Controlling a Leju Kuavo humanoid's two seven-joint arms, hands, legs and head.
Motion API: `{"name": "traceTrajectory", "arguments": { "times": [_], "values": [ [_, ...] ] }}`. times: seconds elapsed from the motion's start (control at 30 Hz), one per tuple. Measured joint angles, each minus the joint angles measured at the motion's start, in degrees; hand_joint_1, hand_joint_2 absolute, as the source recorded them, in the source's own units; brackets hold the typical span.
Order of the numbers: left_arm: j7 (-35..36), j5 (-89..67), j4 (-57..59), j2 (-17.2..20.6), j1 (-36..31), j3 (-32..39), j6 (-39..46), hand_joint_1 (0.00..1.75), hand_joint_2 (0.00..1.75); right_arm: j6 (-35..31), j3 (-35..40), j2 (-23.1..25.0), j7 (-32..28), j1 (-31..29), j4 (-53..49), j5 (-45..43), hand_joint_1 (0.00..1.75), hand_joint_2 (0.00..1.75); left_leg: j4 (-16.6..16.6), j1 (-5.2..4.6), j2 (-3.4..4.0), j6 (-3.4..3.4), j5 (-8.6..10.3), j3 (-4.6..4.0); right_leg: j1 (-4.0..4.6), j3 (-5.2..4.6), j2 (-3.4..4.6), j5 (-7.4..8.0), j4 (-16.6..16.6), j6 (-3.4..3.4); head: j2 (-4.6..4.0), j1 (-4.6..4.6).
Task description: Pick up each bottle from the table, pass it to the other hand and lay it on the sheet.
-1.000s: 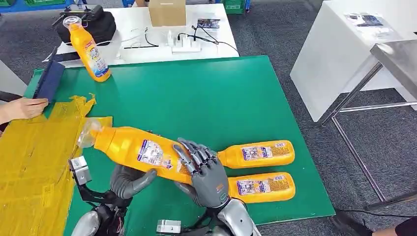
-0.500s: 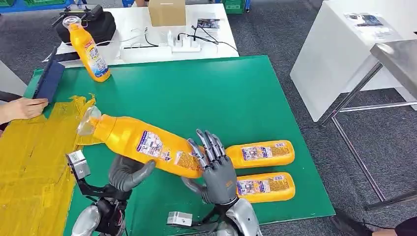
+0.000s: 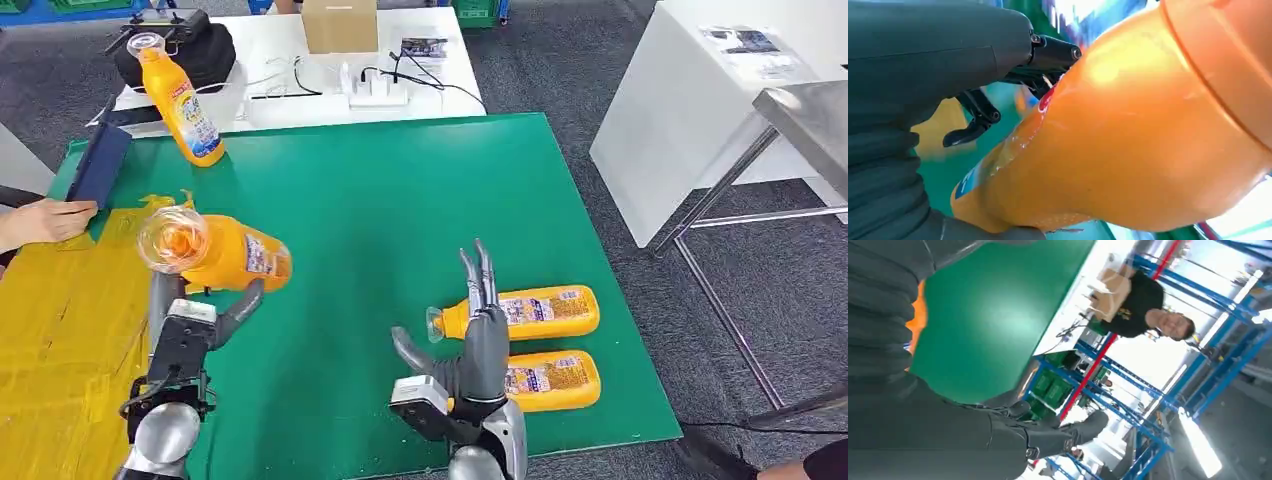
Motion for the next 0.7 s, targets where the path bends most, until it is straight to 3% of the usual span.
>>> {"name": "traceTrajectory", "arguments": {
  "times": [0.27,0.43,0.7],
  "values": [
    [17.7,-50.0,7.4,7.0,-3.9,3.7,6.9,1.75,1.75,1.2,0.9,-3.9,3.9,0.6,-7.5,0.9,0.0,1.75,0.0,0.0,0.05,-0.01,0.0,0.02,0.01,-0.01,0.02,0.0,0.0,-0.02,0.0,0.0],
    [21.0,-54.5,13.4,11.2,-4.8,4.9,5.0,1.75,1.75,3.9,-1.2,-5.9,5.1,0.7,-10.5,-0.1,0.0,1.75,0.0,0.03,0.09,0.0,0.01,0.04,0.0,-0.09,0.01,0.01,0.0,-0.02,0.0,0.0],
    [22.0,-54.6,16.4,13.0,-5.2,4.9,2.2,1.75,1.75,5.9,-2.2,-7.0,7.0,0.7,-12.0,1.3,0.0,1.75,0.0,0.01,0.05,0.0,-0.01,0.0,-0.01,-0.01,0.01,-0.01,0.0,-0.01,0.0,0.0]
  ]
}}
